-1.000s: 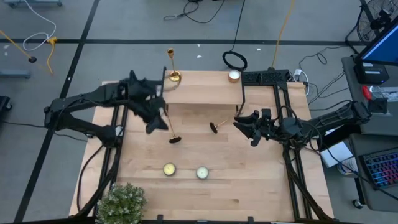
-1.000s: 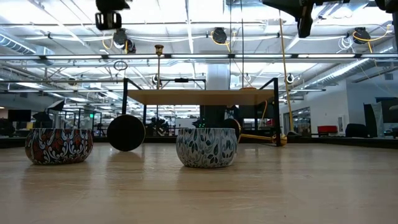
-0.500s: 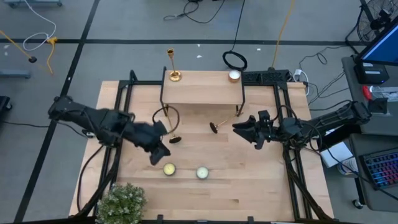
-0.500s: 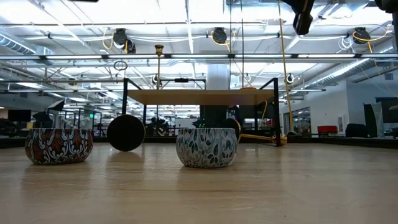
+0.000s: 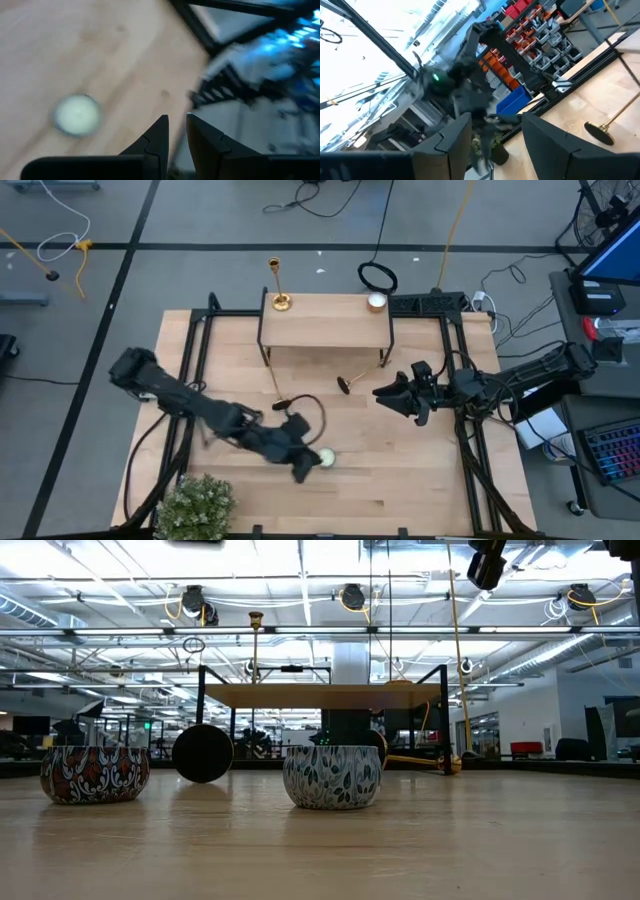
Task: Pick & Place candle stick holders
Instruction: Put the right gold candle holder on the shelf
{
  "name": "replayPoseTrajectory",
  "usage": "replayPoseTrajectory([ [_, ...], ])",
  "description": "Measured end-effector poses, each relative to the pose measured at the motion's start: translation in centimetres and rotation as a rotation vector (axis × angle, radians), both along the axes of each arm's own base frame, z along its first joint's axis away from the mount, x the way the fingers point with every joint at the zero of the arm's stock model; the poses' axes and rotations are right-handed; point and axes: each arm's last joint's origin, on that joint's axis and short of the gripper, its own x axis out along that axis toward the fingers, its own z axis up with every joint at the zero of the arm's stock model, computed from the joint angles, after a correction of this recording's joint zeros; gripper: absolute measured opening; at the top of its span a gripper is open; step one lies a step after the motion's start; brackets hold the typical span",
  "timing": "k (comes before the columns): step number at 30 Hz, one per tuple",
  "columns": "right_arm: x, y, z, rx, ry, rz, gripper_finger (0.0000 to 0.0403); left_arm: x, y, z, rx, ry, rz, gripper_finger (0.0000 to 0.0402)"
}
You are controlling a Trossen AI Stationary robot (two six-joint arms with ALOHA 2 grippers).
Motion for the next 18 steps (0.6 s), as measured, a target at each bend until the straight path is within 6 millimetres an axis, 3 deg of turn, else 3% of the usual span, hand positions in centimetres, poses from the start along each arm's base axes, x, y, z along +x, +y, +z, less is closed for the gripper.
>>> replayPoseTrajectory([
  [4,0.0,-0.1,0.0,-0.01,-0.003,-0.023,0.0171,3.4,2.5,-1.7,0.038,-0.088,0.13,0.0072],
  [8,0.0,-0.1,0.1,-0.009,-0.006,-0.036,0.0171,5.5,5.0,0.7,0.061,-0.378,0.162,0.0072],
  [12,0.0,-0.2,0.1,-0.003,-0.014,-0.046,0.0171,4.0,6.5,4.2,0.123,-0.496,0.08,0.0072],
  [18,0.0,-0.3,0.0,-0.025,-0.003,-0.075,0.0171,-0.5,8.8,9.0,0.237,-0.525,0.025,0.0072],
])
